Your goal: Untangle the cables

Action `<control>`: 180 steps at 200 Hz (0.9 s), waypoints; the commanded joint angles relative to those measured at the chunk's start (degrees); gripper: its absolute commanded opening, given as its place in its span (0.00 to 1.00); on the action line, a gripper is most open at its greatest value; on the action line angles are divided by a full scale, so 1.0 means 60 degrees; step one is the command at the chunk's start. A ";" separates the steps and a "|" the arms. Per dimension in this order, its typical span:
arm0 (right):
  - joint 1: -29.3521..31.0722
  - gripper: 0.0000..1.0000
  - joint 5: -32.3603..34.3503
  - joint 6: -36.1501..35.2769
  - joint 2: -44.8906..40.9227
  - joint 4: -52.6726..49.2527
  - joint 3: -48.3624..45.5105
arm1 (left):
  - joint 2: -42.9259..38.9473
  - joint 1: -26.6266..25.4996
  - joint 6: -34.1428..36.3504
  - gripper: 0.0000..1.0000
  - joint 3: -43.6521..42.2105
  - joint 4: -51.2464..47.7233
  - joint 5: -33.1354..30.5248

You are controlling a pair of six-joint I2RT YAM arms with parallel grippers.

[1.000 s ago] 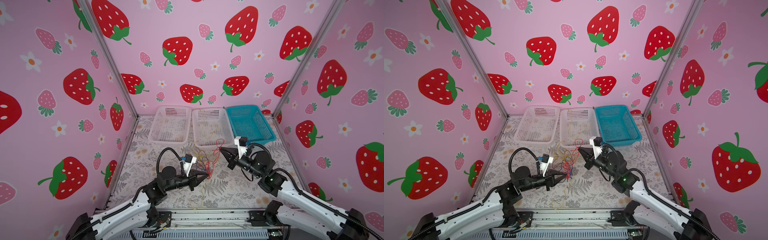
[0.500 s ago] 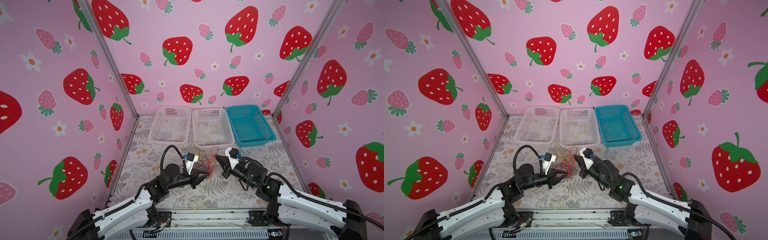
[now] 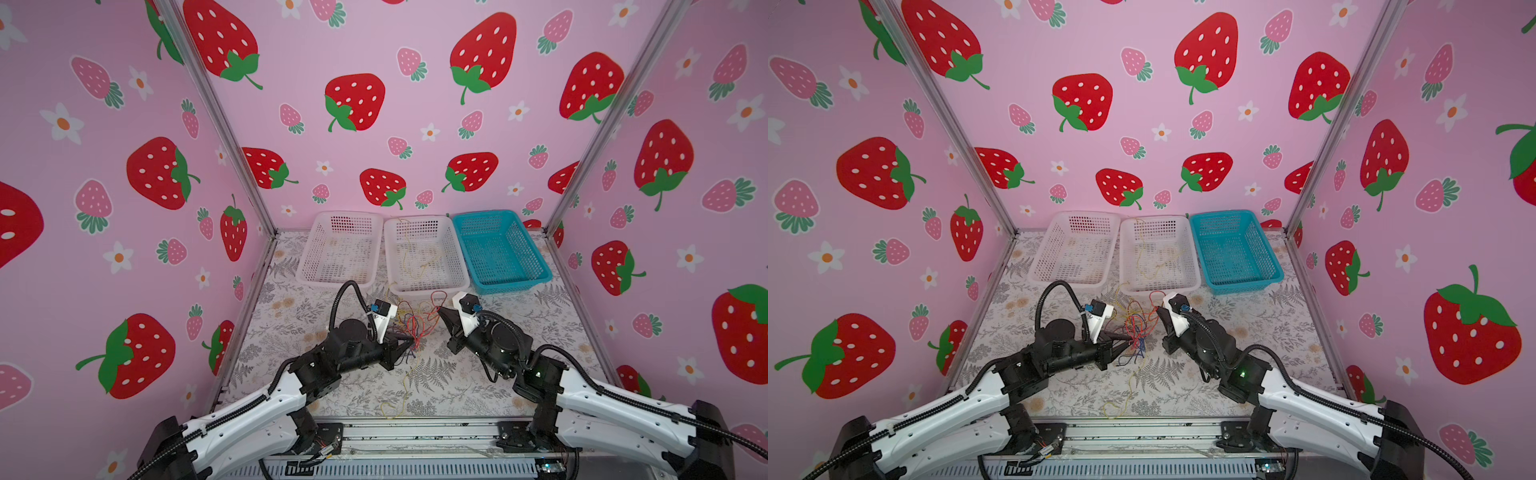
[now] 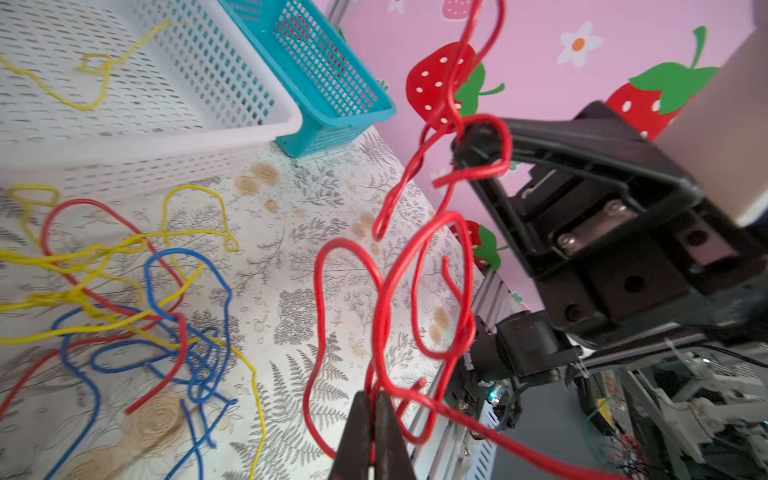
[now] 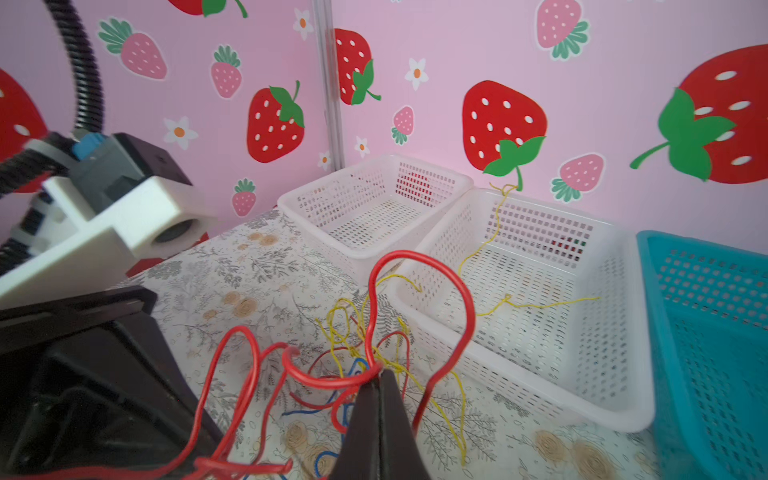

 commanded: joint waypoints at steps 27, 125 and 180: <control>-0.0585 0.00 0.4098 0.1214 0.1036 -0.3389 0.0943 | -0.0896 0.0416 0.0374 0.00 0.0920 -0.2311 -0.1260; -0.3493 0.00 0.3197 0.2719 -0.1309 -0.4376 0.0928 | -0.0830 0.2679 0.1632 0.00 0.2595 -0.6888 -0.0491; -0.4251 0.00 0.2711 0.2640 -0.0885 -0.4371 0.1603 | -0.1189 0.2973 0.2238 0.00 0.2792 -0.6741 0.0425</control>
